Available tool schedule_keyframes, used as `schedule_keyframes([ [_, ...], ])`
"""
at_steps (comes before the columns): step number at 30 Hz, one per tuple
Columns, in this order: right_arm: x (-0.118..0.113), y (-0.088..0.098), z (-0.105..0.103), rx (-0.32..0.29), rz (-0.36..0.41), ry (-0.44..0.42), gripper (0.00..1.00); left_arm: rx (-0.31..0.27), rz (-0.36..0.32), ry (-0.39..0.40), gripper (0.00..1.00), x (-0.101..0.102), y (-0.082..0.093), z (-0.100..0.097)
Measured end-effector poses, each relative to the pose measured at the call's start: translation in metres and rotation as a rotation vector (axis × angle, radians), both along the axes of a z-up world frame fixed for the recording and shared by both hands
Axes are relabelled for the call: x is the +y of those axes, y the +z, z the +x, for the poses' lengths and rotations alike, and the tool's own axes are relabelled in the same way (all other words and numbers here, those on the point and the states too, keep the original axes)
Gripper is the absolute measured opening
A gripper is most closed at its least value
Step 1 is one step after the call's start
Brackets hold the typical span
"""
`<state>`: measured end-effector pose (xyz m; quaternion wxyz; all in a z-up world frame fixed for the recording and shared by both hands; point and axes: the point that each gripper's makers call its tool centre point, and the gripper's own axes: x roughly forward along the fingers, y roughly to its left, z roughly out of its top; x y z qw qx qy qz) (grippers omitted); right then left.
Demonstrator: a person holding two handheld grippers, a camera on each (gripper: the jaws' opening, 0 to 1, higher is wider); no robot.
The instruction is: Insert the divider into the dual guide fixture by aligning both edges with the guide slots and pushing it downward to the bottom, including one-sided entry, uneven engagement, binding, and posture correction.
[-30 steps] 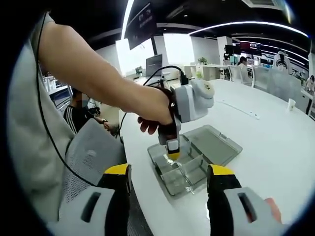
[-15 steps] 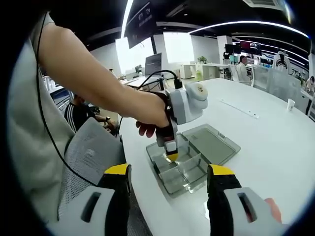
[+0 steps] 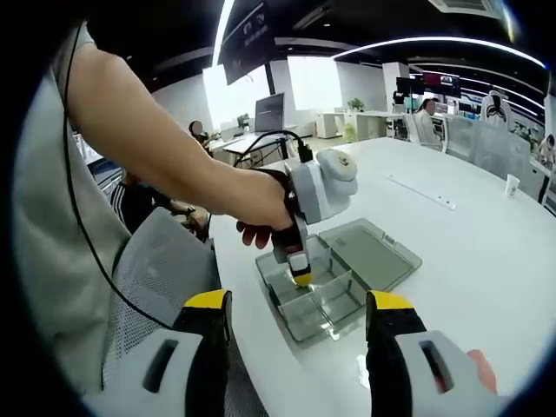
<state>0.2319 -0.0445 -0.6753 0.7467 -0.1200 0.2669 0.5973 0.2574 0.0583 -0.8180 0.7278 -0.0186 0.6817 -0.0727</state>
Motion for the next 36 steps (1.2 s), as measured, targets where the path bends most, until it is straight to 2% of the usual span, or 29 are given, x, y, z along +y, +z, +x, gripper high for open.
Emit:
schedule_keyframes([
  [9,0.000,0.001,0.001,-0.004,0.001,-0.002,0.60,-0.013,-0.017,-0.002,0.04,0.000,-0.001,0.001],
  [13,0.000,0.000,0.001,-0.003,0.001,-0.005,0.60,-0.018,-0.051,-0.001,0.06,-0.002,0.002,-0.001],
  [23,0.003,0.001,0.000,-0.003,0.010,-0.002,0.60,-0.099,-0.141,0.037,0.13,0.000,0.009,0.003],
  [36,0.008,0.004,-0.001,-0.009,0.016,0.009,0.60,-0.141,-0.223,0.065,0.14,0.000,0.024,-0.007],
])
